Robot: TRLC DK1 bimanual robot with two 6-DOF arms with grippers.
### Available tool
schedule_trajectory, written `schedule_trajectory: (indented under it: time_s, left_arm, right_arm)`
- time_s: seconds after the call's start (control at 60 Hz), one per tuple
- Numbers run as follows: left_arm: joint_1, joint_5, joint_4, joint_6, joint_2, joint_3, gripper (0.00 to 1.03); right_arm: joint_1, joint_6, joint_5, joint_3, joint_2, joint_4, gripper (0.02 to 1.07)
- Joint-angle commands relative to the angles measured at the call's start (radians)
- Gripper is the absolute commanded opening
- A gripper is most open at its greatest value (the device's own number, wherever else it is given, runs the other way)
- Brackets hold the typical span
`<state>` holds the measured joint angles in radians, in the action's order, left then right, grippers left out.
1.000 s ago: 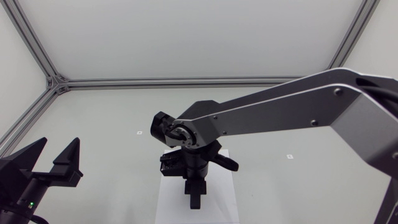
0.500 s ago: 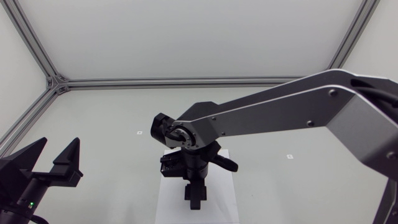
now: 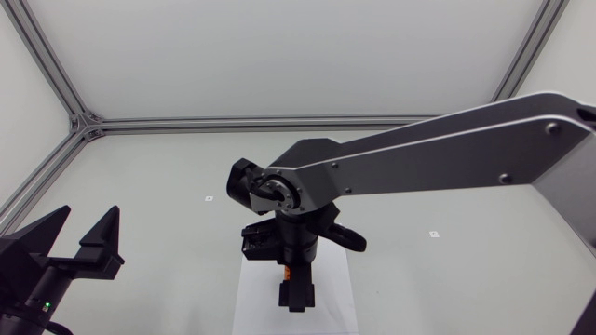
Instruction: Pick up the orange 2x2 brick with the right arm and stack it on top of the green 2x2 brick in the center
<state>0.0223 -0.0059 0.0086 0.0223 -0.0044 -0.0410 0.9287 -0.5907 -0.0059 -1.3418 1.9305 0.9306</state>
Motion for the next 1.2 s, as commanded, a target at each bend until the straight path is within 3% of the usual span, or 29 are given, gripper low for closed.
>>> schedule_trajectory:
  time_s: [0.0, 0.217, 0.367, 0.483, 0.7, 0.983, 1.183]
  left_arm:
    - [-0.002, 0.004, -0.013, -0.013, -0.008, 0.041, 0.99]
    - [-0.002, 0.004, -0.013, -0.013, -0.008, 0.041, 0.99]
    - [-0.002, 0.004, -0.015, -0.013, -0.008, 0.041, 0.99]
    - [-0.002, 0.004, -0.013, -0.013, -0.008, 0.041, 0.99]
    - [-0.002, 0.006, -0.015, -0.013, -0.008, 0.041, 0.99]
    - [-0.002, 0.004, -0.015, -0.013, -0.008, 0.041, 0.99]
    - [-0.002, 0.004, -0.015, -0.013, -0.008, 0.041, 0.99]
  right_arm:
    - [0.001, 0.012, -0.009, -0.020, -0.090, 0.040, 1.03]
    - [-0.030, 0.028, -0.026, -0.003, -0.268, 0.108, 1.03]
    - [-0.071, 0.069, -0.025, 0.109, -0.421, 0.027, 1.03]
    - [-0.126, 0.075, 0.058, 0.211, -0.545, -0.050, 1.03]
    - [-0.326, 0.166, 0.119, 0.313, -0.720, -0.101, 1.03]
    - [-0.580, 0.177, 0.124, 0.458, -0.969, -0.200, 1.03]
    - [-0.758, 0.147, 0.057, 0.584, -1.160, -0.279, 1.03]
